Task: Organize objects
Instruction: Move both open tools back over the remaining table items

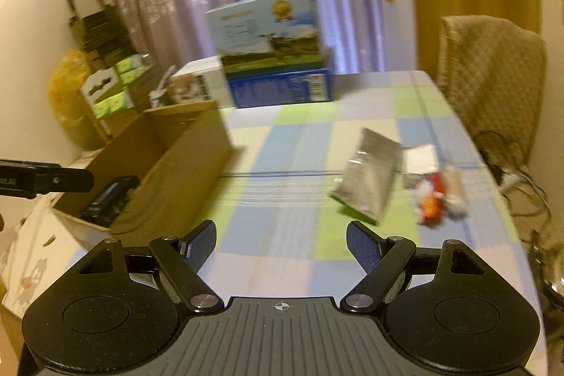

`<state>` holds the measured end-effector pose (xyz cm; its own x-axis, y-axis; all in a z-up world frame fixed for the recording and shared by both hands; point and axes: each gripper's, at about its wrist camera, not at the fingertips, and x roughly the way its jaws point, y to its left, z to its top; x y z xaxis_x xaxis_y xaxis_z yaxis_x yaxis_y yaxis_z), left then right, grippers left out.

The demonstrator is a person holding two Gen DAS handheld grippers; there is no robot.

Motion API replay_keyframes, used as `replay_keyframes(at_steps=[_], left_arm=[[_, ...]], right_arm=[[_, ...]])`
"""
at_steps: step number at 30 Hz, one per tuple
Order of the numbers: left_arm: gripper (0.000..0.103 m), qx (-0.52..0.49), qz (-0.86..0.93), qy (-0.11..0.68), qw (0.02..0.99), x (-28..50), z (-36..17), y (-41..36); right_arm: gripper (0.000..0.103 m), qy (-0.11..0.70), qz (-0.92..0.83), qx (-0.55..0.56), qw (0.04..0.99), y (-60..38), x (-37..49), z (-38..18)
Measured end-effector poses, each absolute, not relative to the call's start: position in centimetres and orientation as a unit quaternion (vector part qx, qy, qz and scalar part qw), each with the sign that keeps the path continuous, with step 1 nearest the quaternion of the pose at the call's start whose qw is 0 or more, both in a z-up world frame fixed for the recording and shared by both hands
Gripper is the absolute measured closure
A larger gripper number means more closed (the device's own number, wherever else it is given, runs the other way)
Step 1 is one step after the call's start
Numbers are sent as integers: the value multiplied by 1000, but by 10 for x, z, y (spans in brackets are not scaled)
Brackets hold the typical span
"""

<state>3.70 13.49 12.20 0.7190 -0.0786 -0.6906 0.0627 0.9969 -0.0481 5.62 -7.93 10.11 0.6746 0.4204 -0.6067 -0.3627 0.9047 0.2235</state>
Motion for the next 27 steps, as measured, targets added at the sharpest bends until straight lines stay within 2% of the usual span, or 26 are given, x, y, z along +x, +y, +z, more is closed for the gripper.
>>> replay_keyframes(at_steps=[8,27], left_arm=[[1,4,-73,380,922,53,115,88],[1,32,-122,403,906,107,88,16]], right_arm=[[25,341,158,75,924,-139,51,100],[25,346,90,111,927,-216,77,88]])
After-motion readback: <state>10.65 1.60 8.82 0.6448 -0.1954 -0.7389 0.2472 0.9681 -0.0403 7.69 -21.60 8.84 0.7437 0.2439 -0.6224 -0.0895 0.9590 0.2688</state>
